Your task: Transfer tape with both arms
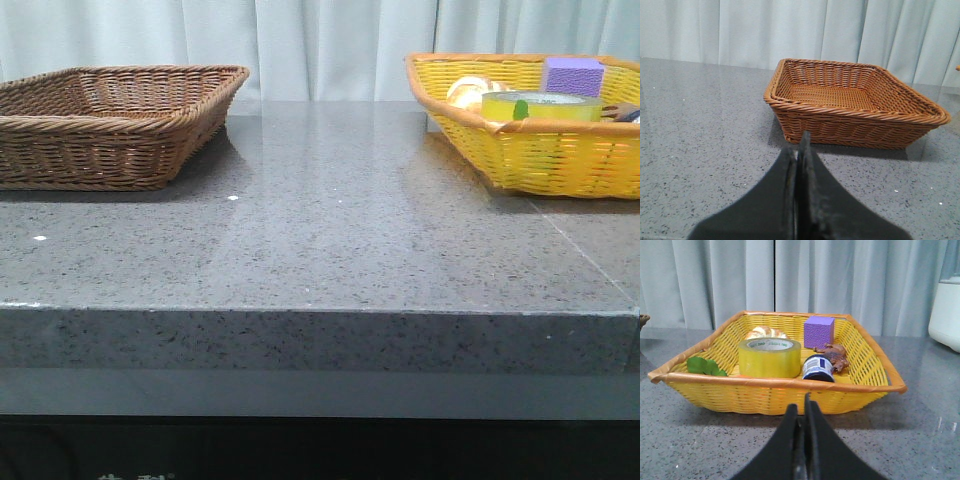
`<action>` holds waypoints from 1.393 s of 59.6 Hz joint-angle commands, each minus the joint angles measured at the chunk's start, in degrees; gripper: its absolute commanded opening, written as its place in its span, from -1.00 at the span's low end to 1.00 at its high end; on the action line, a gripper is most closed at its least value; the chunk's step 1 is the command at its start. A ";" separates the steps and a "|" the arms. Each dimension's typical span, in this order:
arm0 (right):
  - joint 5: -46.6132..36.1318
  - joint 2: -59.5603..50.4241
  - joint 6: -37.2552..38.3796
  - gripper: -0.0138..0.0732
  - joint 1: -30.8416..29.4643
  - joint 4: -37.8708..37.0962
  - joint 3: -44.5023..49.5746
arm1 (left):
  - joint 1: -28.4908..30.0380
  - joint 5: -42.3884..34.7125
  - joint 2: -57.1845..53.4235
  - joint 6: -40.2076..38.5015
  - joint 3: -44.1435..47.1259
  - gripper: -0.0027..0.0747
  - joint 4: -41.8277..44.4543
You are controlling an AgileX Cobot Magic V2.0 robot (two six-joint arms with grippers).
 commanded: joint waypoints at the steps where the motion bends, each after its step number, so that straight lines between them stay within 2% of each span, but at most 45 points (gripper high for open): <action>1: -4.90 -1.49 -0.07 -0.84 -0.32 0.16 -1.50 | 0.37 -4.81 -0.95 -0.62 2.24 -0.98 -0.43; 35: -4.90 -1.49 -0.07 -0.84 -0.32 0.16 -1.50 | 0.37 -4.81 -0.95 -0.62 2.24 -0.98 -0.43; 46: -6.86 -1.49 -0.07 -0.84 -0.32 0.16 -1.50 | 0.37 -7.48 -0.95 -0.62 2.24 -0.98 -0.43; 54: -5.92 -1.49 -0.01 -0.84 -0.32 4.55 -3.35 | 0.37 -6.64 -0.95 -0.62 0.58 -0.98 -0.43; 68: 8.69 -0.30 -0.07 -0.84 -0.32 4.58 -16.63 | 0.37 3.91 0.85 -0.62 -13.56 -0.98 -0.20; 83: 23.40 8.95 -0.07 -0.84 -0.32 1.46 -34.38 | 0.37 21.37 12.15 -0.18 -34.89 -0.98 -0.06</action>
